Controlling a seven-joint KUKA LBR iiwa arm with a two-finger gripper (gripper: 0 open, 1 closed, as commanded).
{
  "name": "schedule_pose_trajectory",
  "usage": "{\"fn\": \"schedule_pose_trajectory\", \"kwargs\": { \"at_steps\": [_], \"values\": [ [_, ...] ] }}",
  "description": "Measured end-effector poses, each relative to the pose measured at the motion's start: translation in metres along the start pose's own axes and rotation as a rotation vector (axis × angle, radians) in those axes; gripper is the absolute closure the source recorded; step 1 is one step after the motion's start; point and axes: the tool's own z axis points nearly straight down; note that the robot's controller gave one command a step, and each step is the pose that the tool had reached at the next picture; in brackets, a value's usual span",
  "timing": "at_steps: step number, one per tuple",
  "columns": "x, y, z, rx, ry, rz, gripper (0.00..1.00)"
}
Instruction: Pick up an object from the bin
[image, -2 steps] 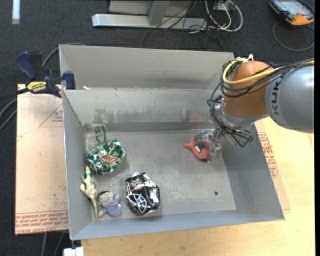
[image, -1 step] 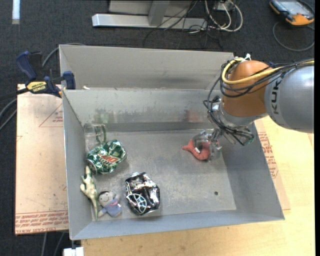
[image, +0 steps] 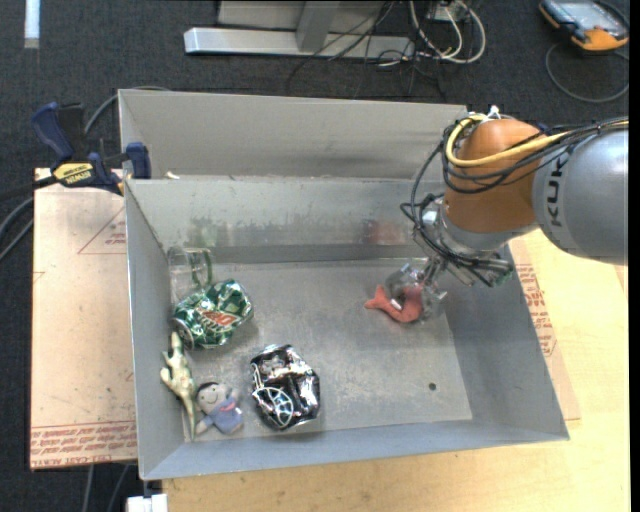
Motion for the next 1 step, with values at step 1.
{"fn": "schedule_pose_trajectory", "kwargs": {
  "at_steps": [1],
  "values": [
    [0.0004,-0.0014,-0.0121,0.003,-0.002,-0.023,1.00]
  ]
}}
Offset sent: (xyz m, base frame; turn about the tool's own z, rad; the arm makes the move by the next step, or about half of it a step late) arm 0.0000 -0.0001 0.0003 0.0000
